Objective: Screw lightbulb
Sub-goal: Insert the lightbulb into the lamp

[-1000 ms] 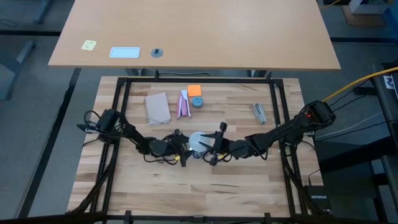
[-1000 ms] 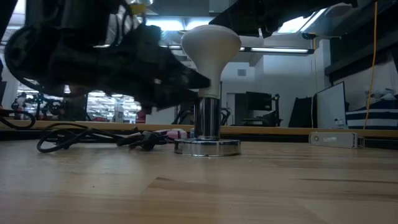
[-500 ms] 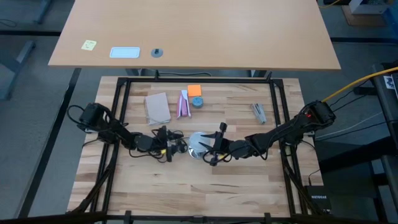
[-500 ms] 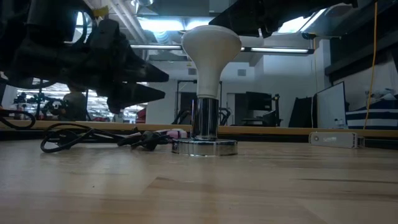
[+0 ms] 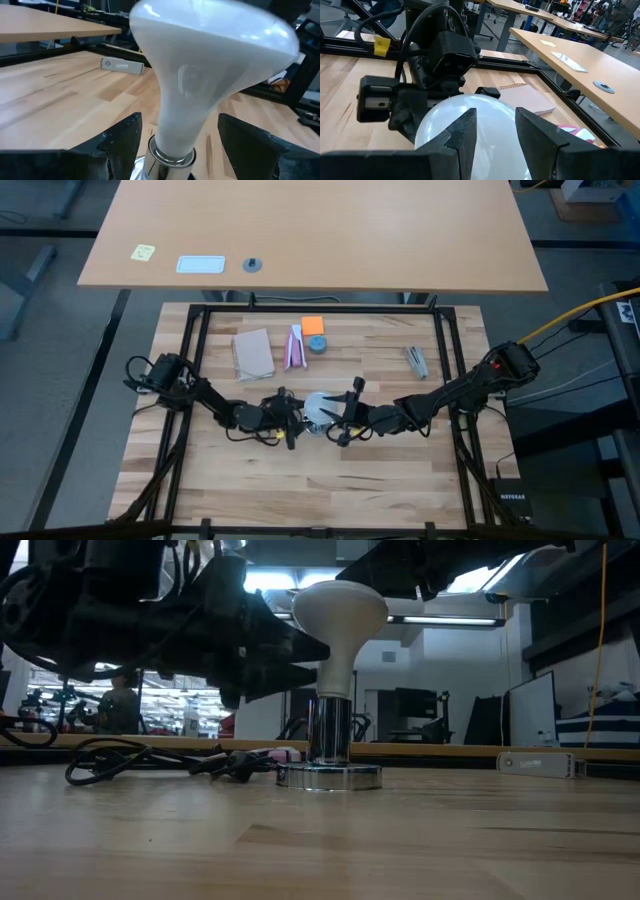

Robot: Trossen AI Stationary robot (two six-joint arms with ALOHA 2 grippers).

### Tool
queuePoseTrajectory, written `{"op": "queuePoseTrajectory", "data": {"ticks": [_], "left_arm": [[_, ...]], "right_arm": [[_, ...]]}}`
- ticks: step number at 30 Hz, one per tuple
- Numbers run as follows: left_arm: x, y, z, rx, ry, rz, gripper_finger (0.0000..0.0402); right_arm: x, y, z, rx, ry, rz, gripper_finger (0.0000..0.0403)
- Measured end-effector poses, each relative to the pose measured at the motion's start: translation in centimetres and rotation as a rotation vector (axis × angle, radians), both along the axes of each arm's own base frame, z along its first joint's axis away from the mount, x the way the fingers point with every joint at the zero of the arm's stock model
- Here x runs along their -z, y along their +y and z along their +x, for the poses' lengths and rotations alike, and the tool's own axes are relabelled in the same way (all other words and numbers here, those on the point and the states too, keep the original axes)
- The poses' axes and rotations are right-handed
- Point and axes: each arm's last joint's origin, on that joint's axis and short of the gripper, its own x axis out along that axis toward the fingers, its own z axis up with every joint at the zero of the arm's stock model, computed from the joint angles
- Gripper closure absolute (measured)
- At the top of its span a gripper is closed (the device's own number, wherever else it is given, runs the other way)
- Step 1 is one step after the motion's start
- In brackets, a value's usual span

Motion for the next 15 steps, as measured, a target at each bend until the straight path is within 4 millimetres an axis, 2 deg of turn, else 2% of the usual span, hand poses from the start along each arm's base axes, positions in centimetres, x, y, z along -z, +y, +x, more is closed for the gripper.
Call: {"op": "queuePoseTrajectory", "data": {"ticks": [15], "left_arm": [[-0.3,0.39,0.59,-0.01,-0.005,0.017,0.0149]], "right_arm": [[-0.04,-0.19,-0.03,0.057,-0.018,0.016,0.026]]}}
